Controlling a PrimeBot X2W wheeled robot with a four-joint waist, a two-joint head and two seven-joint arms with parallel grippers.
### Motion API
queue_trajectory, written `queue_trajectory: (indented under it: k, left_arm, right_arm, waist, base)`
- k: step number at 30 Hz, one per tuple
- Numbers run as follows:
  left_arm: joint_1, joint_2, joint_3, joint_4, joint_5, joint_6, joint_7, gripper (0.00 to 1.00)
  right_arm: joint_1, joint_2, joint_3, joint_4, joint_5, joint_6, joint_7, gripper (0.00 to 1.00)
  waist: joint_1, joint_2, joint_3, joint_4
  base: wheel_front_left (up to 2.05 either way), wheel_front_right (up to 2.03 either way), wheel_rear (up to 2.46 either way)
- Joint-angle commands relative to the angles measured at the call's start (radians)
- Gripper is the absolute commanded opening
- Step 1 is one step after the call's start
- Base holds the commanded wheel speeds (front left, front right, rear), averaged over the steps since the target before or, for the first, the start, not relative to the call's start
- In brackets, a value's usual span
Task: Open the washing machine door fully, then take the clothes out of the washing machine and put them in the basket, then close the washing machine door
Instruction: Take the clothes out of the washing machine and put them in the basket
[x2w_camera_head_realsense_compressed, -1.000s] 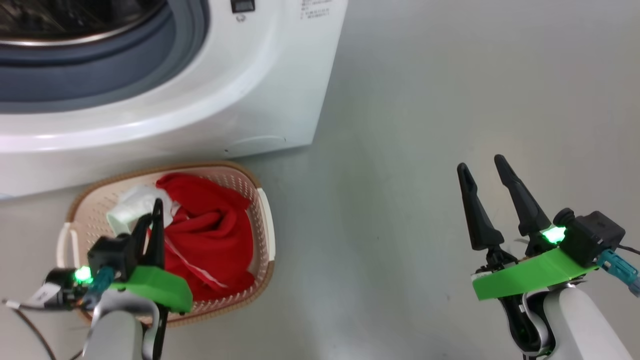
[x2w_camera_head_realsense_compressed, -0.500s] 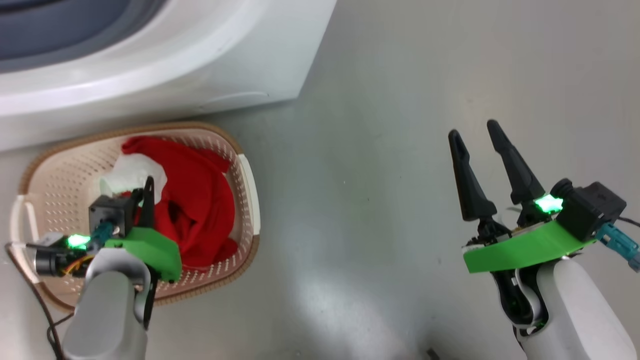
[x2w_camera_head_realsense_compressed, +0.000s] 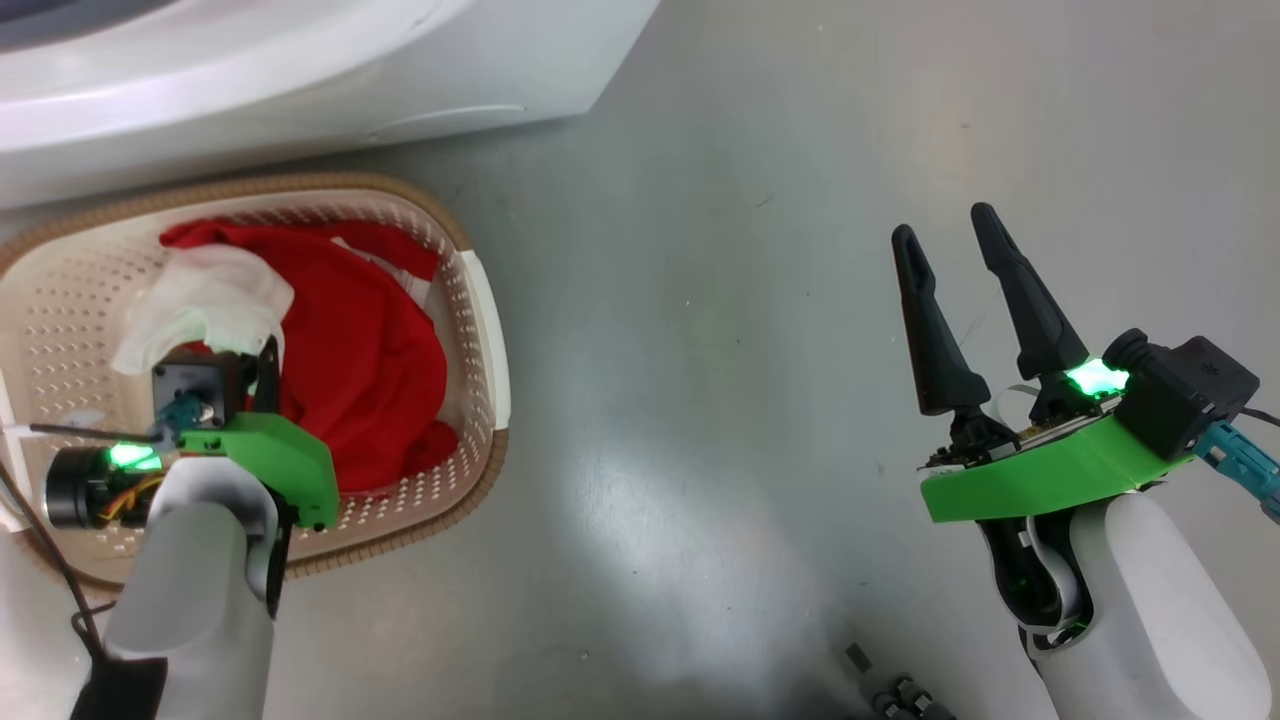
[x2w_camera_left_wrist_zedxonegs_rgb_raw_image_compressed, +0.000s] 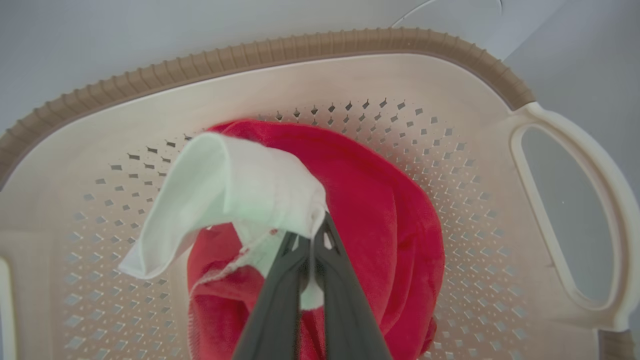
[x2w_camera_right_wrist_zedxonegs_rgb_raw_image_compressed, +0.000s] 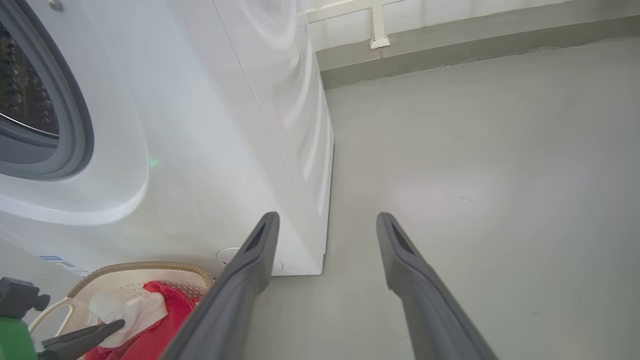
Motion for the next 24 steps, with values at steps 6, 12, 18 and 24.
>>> queue_trajectory:
  k: [6,12,18,24]
  left_arm:
    - [-0.028,0.024,0.039,0.056,-0.035,0.006,-0.005,0.33]
    - [-0.042,0.027,0.043,0.067,-0.046,0.003,-0.005,1.0]
    - [-0.033,0.027,0.043,0.064,-0.053,0.0,-0.005,1.0]
    - [-0.01,0.024,0.044,0.044,-0.058,0.001,-0.005,1.0]
  right_arm:
    - [-0.002,-0.005,0.023,-0.031,0.001,0.006,-0.006,1.0]
    - [-0.007,-0.004,0.024,-0.028,0.0,0.006,-0.006,1.0]
    - [-0.011,-0.005,0.027,-0.021,0.0,0.006,-0.006,1.0]
    - [-0.003,-0.008,0.027,-0.016,-0.001,0.006,-0.006,1.0]
  waist:
    - [0.0,0.0,0.033,0.002]
    - [0.0,0.0,0.036,0.003]
    - [0.0,0.0,0.022,0.007]
    - [0.0,0.0,-0.01,0.01]
  base:
    - [0.0,0.0,0.0]
    - [0.0,0.0,0.0]
    - [0.0,0.0,0.0]
    - [0.0,0.0,0.0]
